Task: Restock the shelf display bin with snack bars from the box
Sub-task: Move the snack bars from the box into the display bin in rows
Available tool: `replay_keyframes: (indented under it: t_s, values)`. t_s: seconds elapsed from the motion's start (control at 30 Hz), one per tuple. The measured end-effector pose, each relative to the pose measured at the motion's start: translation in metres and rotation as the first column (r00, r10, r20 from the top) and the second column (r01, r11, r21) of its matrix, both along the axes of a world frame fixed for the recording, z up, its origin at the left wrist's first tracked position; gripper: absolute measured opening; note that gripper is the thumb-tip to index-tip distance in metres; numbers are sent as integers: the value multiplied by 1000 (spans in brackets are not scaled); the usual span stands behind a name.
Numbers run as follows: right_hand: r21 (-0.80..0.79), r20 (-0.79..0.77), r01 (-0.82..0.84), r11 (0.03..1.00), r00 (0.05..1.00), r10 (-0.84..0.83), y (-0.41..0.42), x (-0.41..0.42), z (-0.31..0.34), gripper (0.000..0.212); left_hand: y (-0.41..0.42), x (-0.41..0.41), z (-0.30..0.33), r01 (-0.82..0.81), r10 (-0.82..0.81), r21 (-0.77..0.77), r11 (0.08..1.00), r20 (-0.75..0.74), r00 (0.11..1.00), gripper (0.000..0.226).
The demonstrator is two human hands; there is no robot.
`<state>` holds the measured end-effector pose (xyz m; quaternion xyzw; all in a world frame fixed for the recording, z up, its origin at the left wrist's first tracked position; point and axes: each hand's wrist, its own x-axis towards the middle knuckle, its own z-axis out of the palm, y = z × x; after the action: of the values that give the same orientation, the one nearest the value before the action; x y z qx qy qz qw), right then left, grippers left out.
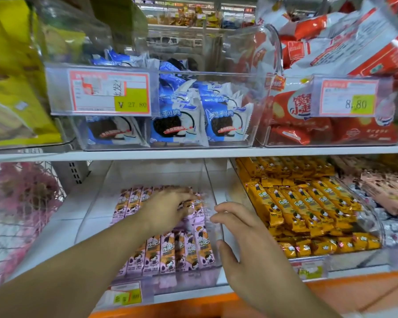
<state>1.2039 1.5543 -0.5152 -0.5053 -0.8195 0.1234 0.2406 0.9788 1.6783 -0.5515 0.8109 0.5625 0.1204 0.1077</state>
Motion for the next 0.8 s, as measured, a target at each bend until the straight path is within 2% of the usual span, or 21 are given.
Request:
replay_keyframes:
  t_s: [0.27, 0.4, 0.57, 0.7, 0.8]
  values:
    - [13, -2, -4, 1000, 1000, 5, 1, 3, -4, 40, 5, -6, -4, 31, -21, 60, 998, -156, 987, 47]
    - [6, -15, -1, 1000, 1000, 1, 1, 5, -8, 42, -3, -4, -4, 12, -13, -9, 1000, -219, 976, 58]
    - [30, -24, 17, 999, 1000, -16, 1, 7, -12, 46, -17, -10, 2, -7, -3, -88, 996, -115, 993, 59]
    - [107, -29, 9, 994, 1000, -6, -5, 10, -6, 49, -68, -12, 30, 2, -2, 5, 1000, 103, 995, 51]
    - [184, -53, 5, 983, 999, 5, -24, 7, 2, 41, -133, -16, 48, -35, 17, 78, 996, 226, 974, 45]
